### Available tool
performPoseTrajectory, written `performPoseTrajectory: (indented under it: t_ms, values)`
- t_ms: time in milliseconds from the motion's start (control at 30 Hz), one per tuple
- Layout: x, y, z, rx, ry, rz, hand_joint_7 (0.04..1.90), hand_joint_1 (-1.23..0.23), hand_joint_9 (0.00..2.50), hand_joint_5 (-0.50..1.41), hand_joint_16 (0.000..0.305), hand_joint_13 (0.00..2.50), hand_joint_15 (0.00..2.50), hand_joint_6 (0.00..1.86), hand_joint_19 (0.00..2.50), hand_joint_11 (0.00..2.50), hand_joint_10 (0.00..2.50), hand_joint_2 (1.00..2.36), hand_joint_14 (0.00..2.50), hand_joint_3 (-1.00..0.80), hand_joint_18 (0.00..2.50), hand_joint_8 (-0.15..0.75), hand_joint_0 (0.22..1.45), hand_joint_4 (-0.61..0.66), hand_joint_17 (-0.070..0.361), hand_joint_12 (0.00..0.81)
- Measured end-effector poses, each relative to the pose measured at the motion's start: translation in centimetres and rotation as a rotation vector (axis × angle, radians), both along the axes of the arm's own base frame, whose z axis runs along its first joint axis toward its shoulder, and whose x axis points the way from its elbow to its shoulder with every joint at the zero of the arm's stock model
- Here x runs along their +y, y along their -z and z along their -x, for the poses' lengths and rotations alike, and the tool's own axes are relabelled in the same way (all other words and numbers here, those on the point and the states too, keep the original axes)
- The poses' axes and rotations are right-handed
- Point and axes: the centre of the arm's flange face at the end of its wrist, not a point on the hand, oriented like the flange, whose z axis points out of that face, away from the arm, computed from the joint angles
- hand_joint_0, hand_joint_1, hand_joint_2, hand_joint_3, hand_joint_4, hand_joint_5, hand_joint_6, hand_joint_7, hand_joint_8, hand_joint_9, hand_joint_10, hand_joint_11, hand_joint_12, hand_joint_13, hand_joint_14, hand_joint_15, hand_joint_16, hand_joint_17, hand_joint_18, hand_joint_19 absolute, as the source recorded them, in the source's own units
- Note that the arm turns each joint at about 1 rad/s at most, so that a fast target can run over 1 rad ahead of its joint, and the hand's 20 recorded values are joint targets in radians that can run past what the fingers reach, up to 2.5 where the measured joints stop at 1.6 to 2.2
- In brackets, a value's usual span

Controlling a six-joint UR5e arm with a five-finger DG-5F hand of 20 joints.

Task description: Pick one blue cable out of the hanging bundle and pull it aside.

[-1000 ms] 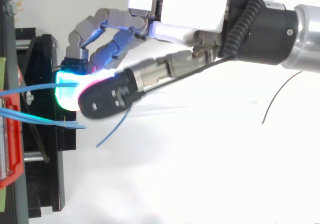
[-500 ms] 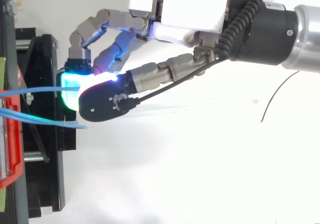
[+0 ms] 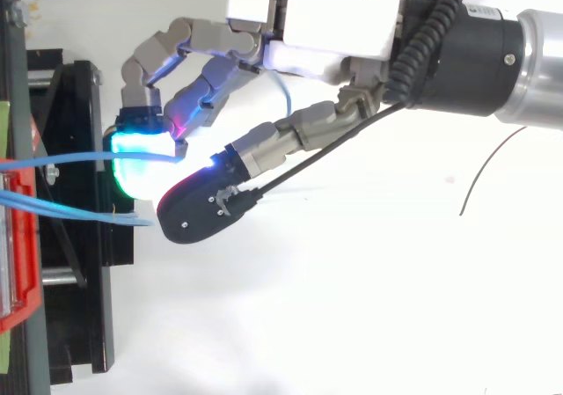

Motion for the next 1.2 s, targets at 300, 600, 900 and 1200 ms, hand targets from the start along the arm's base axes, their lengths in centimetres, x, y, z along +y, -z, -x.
performPoseTrajectory:
  t_ms: [300,600,900,1200]
  values:
    - [0.02,-0.01,-0.01,0.000,-0.001,0.005,1.06,-0.33,0.95,-0.14,0.052,0.72,0.59,0.90,0.71,0.55,0.02,1.00,0.02,-0.50,0.57,0.327,0.54,0.04,0.116,0.393]
    - [0.02,0.00,0.01,0.001,-0.001,0.005,1.09,-0.78,0.91,-0.15,0.049,0.74,0.57,0.93,0.66,0.58,0.02,1.02,0.02,-0.08,0.65,0.318,0.60,0.06,0.110,0.388]
    - [-0.04,0.01,0.02,0.002,0.000,0.005,1.13,-0.89,0.83,-0.17,0.048,0.69,0.54,0.93,0.56,0.56,0.02,1.01,0.02,-0.42,0.64,0.282,0.75,-0.05,0.107,0.372]
    - [-0.04,-0.02,0.02,0.001,0.000,0.005,1.00,-0.88,0.81,-0.17,0.046,0.68,0.53,0.93,0.55,0.55,0.02,1.00,0.02,-0.50,0.63,0.271,0.72,-0.03,0.104,0.364]
